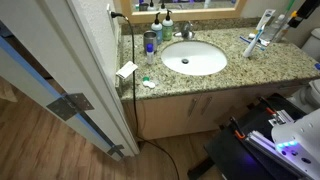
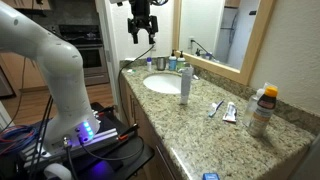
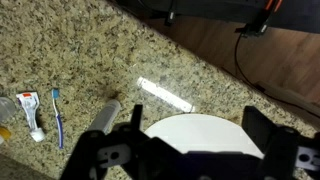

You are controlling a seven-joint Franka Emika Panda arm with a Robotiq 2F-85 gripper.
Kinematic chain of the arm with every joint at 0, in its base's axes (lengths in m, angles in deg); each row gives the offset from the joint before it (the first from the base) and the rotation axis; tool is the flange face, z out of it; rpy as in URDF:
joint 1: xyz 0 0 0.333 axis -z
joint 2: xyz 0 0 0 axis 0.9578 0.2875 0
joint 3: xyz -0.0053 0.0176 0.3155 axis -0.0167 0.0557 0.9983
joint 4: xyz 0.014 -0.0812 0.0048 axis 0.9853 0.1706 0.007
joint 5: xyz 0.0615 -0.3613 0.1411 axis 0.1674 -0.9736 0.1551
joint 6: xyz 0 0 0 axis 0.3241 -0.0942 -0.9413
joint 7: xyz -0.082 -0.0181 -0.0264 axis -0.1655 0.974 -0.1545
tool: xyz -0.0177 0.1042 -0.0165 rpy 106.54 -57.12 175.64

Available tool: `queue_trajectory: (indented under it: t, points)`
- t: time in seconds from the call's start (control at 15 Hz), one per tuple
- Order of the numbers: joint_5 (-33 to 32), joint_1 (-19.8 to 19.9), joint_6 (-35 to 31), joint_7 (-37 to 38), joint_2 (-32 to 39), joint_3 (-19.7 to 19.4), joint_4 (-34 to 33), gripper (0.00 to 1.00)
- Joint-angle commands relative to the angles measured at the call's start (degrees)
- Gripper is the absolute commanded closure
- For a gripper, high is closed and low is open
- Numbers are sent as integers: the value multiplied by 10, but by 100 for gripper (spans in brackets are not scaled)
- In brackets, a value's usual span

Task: Put the metal cup in the sink and then open the tap to fill it

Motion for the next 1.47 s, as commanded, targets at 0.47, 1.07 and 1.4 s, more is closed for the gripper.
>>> queue_trajectory:
  t: [0.47, 1.07, 1.4]
  points:
    - [-1, -3, 2, 2, 0, -2, -1, 0]
    - [0, -5, 29, -4, 8, -2, -11, 0]
    - [136, -47, 100, 31, 49, 6, -149, 0]
